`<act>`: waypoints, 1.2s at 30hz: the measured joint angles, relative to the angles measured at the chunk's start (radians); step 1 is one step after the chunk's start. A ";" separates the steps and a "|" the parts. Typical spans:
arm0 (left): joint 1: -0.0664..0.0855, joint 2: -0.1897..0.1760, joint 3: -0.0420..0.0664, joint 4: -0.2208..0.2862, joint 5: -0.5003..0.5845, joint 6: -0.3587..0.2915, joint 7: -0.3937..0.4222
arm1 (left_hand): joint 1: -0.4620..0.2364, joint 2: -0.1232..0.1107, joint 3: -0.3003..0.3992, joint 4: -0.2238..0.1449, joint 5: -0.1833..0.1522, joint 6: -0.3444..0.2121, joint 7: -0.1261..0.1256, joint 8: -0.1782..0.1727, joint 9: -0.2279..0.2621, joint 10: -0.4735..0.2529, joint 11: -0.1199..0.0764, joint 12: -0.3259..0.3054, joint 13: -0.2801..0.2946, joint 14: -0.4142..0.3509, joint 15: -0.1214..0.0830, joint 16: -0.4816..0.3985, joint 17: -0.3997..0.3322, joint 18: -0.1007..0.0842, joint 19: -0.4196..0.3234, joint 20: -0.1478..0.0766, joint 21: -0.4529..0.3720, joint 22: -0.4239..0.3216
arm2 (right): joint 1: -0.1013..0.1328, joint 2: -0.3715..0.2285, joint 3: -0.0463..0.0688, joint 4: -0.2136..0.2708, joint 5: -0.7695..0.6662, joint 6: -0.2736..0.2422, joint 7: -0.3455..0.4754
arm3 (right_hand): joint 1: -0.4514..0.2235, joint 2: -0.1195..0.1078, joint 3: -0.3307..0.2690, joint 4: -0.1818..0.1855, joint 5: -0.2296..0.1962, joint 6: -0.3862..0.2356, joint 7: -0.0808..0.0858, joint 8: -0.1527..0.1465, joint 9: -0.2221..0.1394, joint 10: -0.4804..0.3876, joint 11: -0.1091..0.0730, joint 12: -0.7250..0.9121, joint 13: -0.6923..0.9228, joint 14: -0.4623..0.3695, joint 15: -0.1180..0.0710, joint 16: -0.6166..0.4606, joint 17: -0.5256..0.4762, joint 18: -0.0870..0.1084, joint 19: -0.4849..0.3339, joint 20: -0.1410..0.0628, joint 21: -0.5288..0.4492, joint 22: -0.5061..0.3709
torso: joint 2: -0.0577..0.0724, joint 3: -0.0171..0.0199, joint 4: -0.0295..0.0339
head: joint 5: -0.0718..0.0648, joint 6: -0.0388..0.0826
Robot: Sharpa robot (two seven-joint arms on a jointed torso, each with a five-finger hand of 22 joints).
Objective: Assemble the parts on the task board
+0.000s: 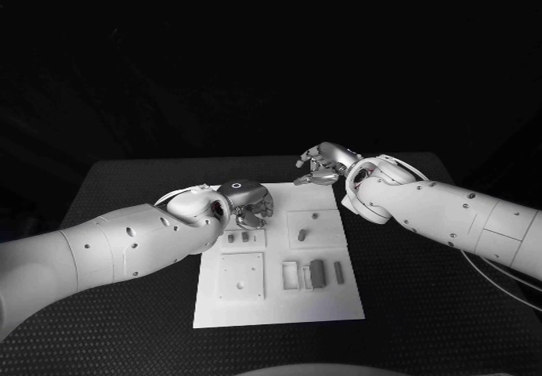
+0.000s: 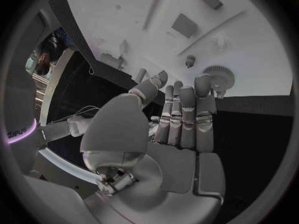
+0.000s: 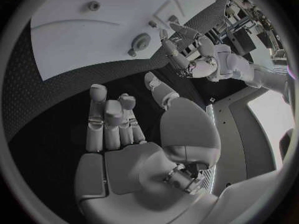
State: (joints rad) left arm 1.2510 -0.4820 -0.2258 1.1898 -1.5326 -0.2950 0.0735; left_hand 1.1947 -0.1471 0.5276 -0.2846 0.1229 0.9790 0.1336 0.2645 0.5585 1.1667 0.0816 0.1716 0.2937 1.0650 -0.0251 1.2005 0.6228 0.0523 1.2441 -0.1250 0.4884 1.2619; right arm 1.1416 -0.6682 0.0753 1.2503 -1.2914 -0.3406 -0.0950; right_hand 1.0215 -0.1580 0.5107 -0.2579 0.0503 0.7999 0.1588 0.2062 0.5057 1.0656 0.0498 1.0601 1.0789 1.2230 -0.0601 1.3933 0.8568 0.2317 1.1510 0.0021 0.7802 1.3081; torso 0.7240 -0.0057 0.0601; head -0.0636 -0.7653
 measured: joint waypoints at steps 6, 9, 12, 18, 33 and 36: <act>-0.008 0.009 0.000 -0.022 -0.035 0.001 -0.003 | 0.000 0.000 0.000 0.000 0.000 0.000 0.000 0.000 -0.007 -0.002 0.002 -0.014 0.001 0.000 0.000 0.009 0.006 0.000 0.000 0.000 0.006 0.014 | 0.000 0.000 0.000 0.001 0.000 0.000 0.000 | 0.000 0.000 0.000 0.000 0.000 -0.003 0.002 0.000 0.000 0.000 0.000 0.000 0.000 0.000 0.000 0.000 0.000 0.000 0.000 0.000 0.000 0.000 | 0.000 -0.0005 0.0000 | -0.003 0.000; -0.011 0.016 0.000 -0.038 -0.047 0.002 -0.007 | 0.002 -0.002 0.000 0.000 0.000 -0.006 0.006 -0.006 -0.010 -0.008 0.008 -0.025 0.001 0.000 0.000 0.015 0.008 0.000 0.000 0.000 0.008 0.019 | 0.000 0.000 0.000 0.002 0.001 0.000 0.000 | 0.000 0.000 0.000 0.000 0.000 -0.003 0.002 0.000 0.000 0.000 0.000 0.000 0.000 0.000 0.000 0.000 0.000 0.000 0.000 0.000 0.000 0.000 | 0.000 -0.0012 0.0001 | -0.005 0.000; -0.015 0.025 0.000 -0.056 -0.059 0.004 -0.012 | 0.004 -0.004 0.000 0.000 0.000 -0.017 0.006 -0.013 -0.016 -0.022 0.011 -0.037 0.000 0.000 0.000 0.016 0.009 -0.001 0.000 0.000 0.012 0.026 | 0.000 0.000 0.000 0.002 0.001 0.000 0.000 | 0.000 0.000 0.000 0.000 0.000 -0.003 0.002 0.000 0.000 0.000 0.000 0.000 0.000 0.000 0.000 0.000 0.000 0.000 0.000 0.000 0.000 0.000 | 0.000 -0.0014 0.0001 | -0.006 -0.001; -0.021 0.032 0.000 -0.081 -0.074 0.006 -0.020 | 0.004 -0.004 0.000 0.000 0.000 -0.038 0.006 -0.026 -0.026 -0.041 0.020 -0.061 -0.006 -0.006 0.013 0.021 0.011 -0.003 0.001 0.009 0.011 0.034 | 0.000 0.001 0.000 0.003 0.001 0.000 0.000 | 0.000 0.000 0.000 0.000 0.000 -0.003 0.002 0.000 0.000 0.000 0.000 0.000 0.000 0.000 0.000 0.000 0.000 0.000 0.000 0.000 0.000 0.000 | 0.000 -0.0016 0.0002 | -0.008 -0.001; -0.027 0.046 0.000 -0.106 -0.085 0.008 -0.021 | 0.004 -0.004 0.012 0.005 0.004 -0.036 0.003 -0.026 -0.029 -0.045 0.024 -0.072 -0.008 -0.004 0.018 0.031 0.014 -0.003 0.008 0.017 0.016 0.046 | 0.000 0.001 0.000 0.004 0.001 0.000 0.000 | 0.000 0.000 0.003 0.003 0.000 -0.004 0.000 0.000 0.000 0.000 0.000 0.000 -0.001 0.000 0.000 0.000 0.000 0.000 0.000 0.001 0.000 0.000 | -0.001 -0.0002 0.0008 | -0.011 -0.003; -0.028 0.050 0.000 -0.109 -0.085 0.010 -0.021 | 0.004 -0.004 0.012 0.006 0.004 -0.035 0.003 -0.023 -0.029 -0.045 0.024 -0.072 -0.005 -0.004 0.018 0.035 0.015 -0.002 0.008 0.017 0.016 0.046 | 0.000 0.000 0.000 0.004 0.002 0.000 0.000 | 0.000 0.000 0.003 0.003 0.000 -0.004 0.000 0.000 0.000 0.000 0.000 0.000 -0.001 0.000 0.000 0.000 0.000 0.000 0.000 0.001 0.000 0.000 | -0.002 0.0000 0.0008 | -0.011 -0.003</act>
State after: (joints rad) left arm 1.2227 -0.4324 -0.2255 1.0803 -1.6181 -0.2851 0.0528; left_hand 1.1987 -0.1512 0.5397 -0.2790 0.1271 0.9442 0.1362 0.2413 0.5291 1.1214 0.1054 0.0996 0.2882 1.0610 -0.0069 1.2356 0.6374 0.0499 1.2522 -0.1079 0.5044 1.3081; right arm 1.1416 -0.6679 0.0753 1.2545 -1.2899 -0.3406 -0.0951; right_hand 1.0216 -0.1580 0.5135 -0.2552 0.0503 0.7963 0.1591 0.2062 0.5056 1.0657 0.0497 1.0601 1.0782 1.2229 -0.0601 1.3933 0.8568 0.2318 1.1505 0.0027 0.7802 1.3081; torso 0.7223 -0.0057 0.0609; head -0.0746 -0.7682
